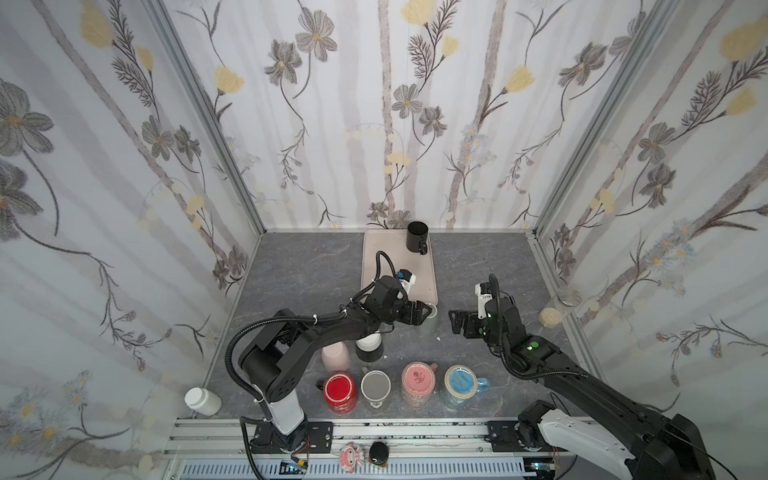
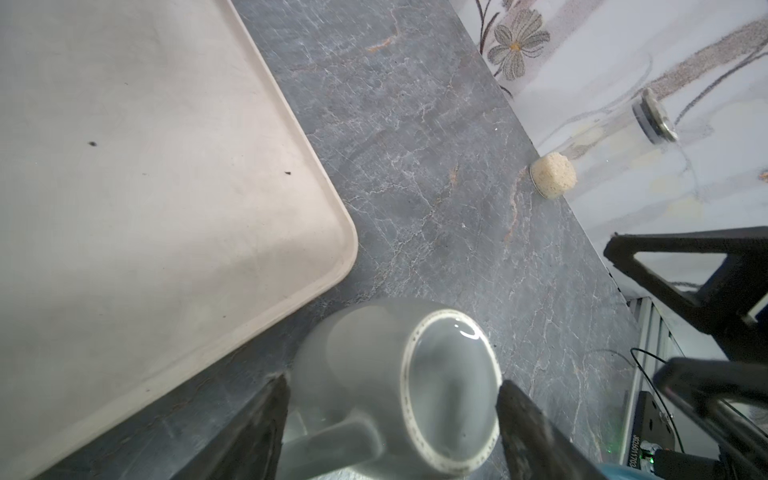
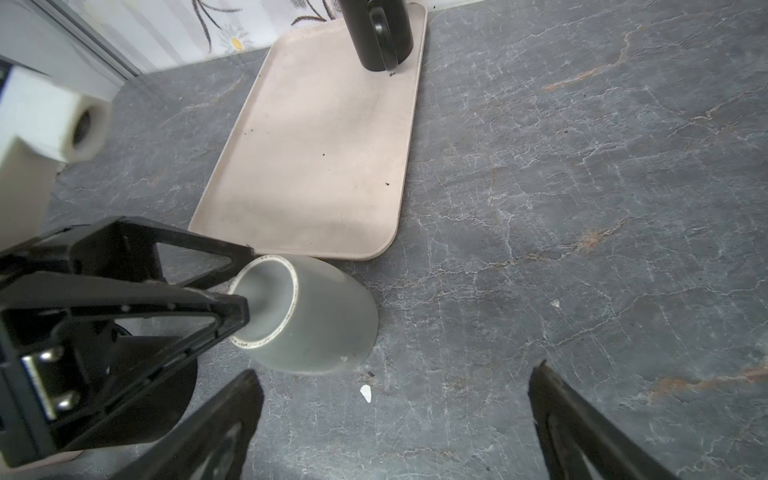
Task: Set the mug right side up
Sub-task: 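Lower the left gripper over the grey mug's handle while the right gripper holds still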
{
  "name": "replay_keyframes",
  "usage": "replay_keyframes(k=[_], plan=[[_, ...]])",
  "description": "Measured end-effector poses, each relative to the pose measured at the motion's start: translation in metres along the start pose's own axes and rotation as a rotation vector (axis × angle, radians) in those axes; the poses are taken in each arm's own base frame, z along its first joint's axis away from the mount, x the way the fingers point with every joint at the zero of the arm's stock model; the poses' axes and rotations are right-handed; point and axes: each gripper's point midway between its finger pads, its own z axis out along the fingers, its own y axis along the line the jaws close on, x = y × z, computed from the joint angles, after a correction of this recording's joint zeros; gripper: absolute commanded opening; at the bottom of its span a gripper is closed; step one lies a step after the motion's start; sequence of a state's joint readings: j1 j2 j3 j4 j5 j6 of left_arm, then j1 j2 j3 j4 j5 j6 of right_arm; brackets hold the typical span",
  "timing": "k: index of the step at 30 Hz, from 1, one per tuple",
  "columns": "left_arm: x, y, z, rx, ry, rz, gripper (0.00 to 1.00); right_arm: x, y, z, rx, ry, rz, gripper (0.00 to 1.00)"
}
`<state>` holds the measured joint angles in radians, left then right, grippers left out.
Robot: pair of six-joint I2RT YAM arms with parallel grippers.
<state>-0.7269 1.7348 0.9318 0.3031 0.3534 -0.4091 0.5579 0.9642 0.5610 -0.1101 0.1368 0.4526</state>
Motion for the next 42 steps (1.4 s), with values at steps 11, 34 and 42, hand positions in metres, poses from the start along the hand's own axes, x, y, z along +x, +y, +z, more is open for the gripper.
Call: replay_keyframes(k=[11,34,42], plan=[[0.024,-0.026,-0.011,0.092,0.046,-0.044,0.62,-0.015,-0.013,-0.008,0.035,-0.046,0.028,1.0],[0.047,-0.004,-0.019,-0.274,0.17,0.23,0.48,-0.016,-0.02,-0.006,0.046,-0.05,0.045,1.0],[0.056,-0.001,-0.007,-0.258,0.215,0.264,0.35,-0.02,-0.021,-0.008,0.038,-0.065,0.053,1.0]])
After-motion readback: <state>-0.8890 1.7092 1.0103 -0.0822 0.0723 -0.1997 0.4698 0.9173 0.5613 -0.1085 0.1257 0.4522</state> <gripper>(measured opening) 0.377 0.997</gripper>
